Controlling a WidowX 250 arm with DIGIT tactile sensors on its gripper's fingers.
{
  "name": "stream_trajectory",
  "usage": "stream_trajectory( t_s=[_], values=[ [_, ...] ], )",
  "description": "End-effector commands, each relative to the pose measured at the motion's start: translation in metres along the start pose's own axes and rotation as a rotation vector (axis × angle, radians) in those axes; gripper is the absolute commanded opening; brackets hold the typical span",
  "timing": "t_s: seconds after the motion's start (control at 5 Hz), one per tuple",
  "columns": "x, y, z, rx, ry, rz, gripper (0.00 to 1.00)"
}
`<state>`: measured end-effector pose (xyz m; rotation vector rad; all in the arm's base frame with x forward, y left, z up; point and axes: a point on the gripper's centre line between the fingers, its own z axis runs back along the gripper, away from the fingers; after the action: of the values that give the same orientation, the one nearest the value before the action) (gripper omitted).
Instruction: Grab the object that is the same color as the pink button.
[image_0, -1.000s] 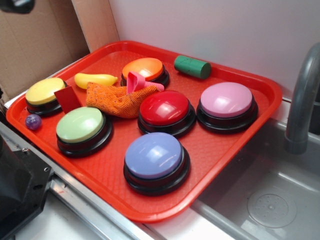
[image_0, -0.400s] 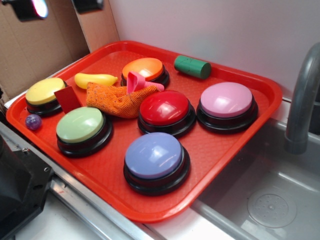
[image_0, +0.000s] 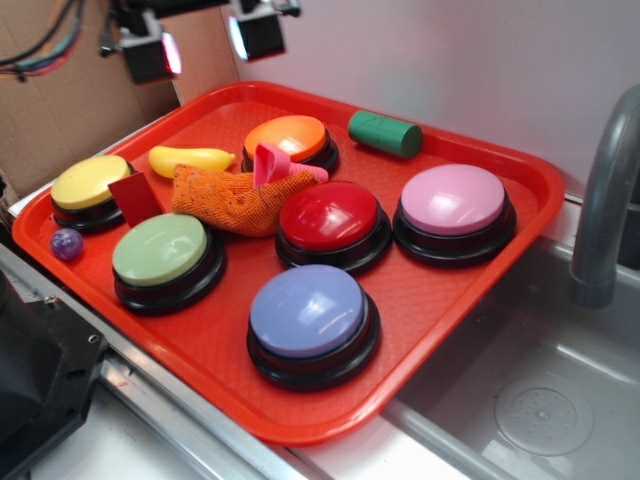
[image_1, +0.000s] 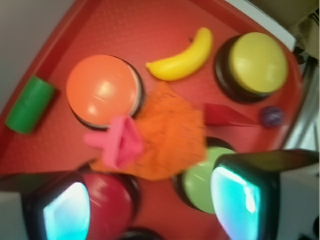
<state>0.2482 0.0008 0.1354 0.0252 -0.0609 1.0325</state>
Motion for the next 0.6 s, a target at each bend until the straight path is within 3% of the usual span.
stream_trajectory(
  t_s=[0.0, 0.4],
  values=[
    [0.006, -0.019, -0.029, 0.040, -0.101, 0.033, 1.00],
    [0.007, -0.022, -0.063, 0.091, -0.048, -0.026, 1.00]
  ],
)
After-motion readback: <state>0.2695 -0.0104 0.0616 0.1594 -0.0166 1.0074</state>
